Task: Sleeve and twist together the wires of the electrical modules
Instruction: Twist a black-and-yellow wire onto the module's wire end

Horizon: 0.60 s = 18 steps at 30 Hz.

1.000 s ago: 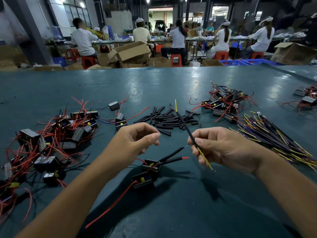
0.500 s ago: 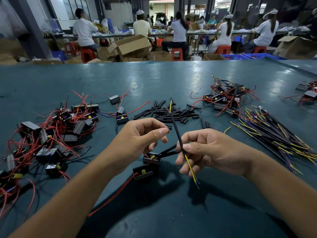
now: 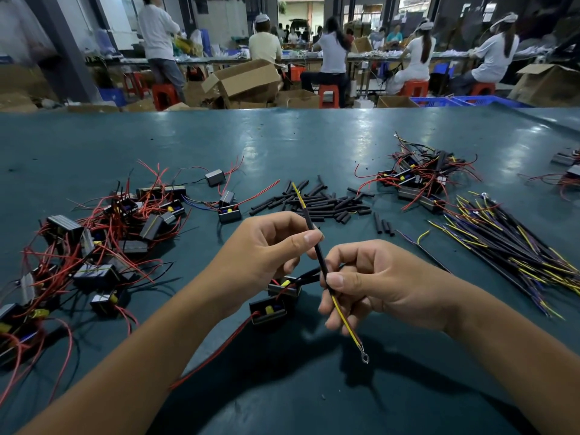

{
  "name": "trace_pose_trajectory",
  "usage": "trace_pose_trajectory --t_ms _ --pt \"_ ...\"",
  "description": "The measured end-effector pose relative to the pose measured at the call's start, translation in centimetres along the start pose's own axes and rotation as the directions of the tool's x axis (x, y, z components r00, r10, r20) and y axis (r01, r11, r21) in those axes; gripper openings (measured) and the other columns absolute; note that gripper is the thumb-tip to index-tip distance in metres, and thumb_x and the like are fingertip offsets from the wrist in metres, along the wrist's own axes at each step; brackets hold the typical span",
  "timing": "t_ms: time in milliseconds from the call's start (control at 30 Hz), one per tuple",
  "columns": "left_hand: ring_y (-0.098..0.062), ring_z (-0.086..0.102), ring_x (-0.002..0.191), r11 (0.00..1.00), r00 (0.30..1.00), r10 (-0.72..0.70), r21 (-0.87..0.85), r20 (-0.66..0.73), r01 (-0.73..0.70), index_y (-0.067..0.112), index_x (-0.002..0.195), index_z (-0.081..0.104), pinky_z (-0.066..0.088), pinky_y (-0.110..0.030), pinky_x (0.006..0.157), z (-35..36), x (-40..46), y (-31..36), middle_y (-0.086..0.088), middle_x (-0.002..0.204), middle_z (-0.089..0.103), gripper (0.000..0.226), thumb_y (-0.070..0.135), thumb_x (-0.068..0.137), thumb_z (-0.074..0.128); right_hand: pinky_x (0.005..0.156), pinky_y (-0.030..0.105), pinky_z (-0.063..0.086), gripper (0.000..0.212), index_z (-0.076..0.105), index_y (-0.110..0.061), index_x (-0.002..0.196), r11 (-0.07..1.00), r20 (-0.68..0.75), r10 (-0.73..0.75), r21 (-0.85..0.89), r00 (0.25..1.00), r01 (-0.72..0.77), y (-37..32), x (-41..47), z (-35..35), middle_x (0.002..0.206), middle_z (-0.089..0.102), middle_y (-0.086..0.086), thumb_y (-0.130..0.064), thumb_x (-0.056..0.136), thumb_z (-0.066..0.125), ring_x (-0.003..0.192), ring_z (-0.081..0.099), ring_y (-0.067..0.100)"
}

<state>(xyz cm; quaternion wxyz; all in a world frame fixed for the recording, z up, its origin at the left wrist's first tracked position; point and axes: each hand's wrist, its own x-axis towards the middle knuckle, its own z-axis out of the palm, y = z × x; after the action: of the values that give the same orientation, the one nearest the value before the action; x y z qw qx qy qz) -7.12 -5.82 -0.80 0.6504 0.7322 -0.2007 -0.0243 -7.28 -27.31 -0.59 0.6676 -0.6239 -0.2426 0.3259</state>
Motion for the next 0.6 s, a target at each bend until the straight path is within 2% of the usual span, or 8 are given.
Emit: trace_pose_trajectory --t_ms 100,167,233,333,467,600 --pt "-0.01 0.042 0.053 0.999 1.0 0.009 -0.053 -0.025 -0.01 0.003 0.096 0.067 0.034 -0.018 0.05 -0.08 0.04 0.12 0.009 0.06 0.057 0.032 0.033 0.088 0.07 0.059 0.028 0.057 0.013 0.056 -0.013 0.091 1.0 0.019 0.009 -0.005 1.0 -0.009 0.24 0.03 0.11 0.088 0.071 0.022 -0.021 0.09 0.067 0.076 0.074 0.032" --pt "-0.012 0.042 0.053 0.996 0.999 0.0 -0.088 -0.037 -0.003 0.005 0.094 0.068 0.034 -0.019 0.05 -0.19 0.12 0.22 0.005 0.059 0.053 0.023 0.027 0.088 0.071 0.058 0.028 0.057 0.011 0.058 -0.016 0.089 1.0 0.026 0.018 -0.017 0.999 -0.018 0.21 0.03 0.05 0.086 0.071 0.021 -0.019 0.09 0.069 0.074 0.073 0.032" --pt "-0.013 0.044 0.053 0.993 1.0 0.012 -0.119 -0.025 -0.015 0.007 0.092 0.07 0.038 -0.019 0.05 -0.24 0.11 0.33 -0.001 0.061 0.054 0.014 0.02 0.089 0.071 0.057 0.029 0.057 0.011 0.06 -0.018 0.086 0.999 0.027 0.027 -0.045 0.999 -0.026 0.11 -0.08 -0.14 0.083 0.071 0.02 -0.018 0.09 0.07 0.07 0.072 0.031" --pt "-0.014 0.053 0.057 0.991 0.999 0.046 -0.123 0.017 -0.044 0.01 0.092 0.072 0.043 -0.021 0.052 -0.18 -0.02 0.33 -0.009 0.075 0.065 0.009 0.016 0.085 0.073 0.058 0.03 0.057 0.013 0.059 -0.017 0.085 0.998 0.029 0.023 -0.067 0.999 -0.021 -0.04 -0.23 -0.38 0.082 0.07 0.02 -0.016 0.088 0.072 0.068 0.072 0.031" --pt "-0.012 0.058 0.062 0.997 0.997 0.049 -0.062 0.057 -0.045 0.011 0.093 0.071 0.046 -0.023 0.057 0.21 -0.12 0.16 0.003 0.072 0.067 0.011 0.018 0.085 0.074 0.06 0.03 0.057 0.013 0.06 -0.017 0.089 0.999 -0.007 -0.008 -0.047 1.0 0.008 -0.06 -0.11 -0.4 0.081 0.069 0.016 -0.022 0.09 0.072 0.068 0.071 0.03" --pt "-0.014 0.057 0.061 0.993 0.997 0.062 -0.099 -0.055 -0.067 0.007 0.092 0.069 0.046 -0.024 0.053 0.17 0.07 0.22 0.0 0.074 0.068 0.013 0.018 0.085 0.071 0.062 0.032 0.057 0.014 0.062 -0.013 0.089 0.999 -0.02 0.0 -0.049 1.0 -0.001 -0.06 -0.21 -0.55 0.082 0.069 0.018 -0.023 0.088 0.072 0.068 0.071 0.03"
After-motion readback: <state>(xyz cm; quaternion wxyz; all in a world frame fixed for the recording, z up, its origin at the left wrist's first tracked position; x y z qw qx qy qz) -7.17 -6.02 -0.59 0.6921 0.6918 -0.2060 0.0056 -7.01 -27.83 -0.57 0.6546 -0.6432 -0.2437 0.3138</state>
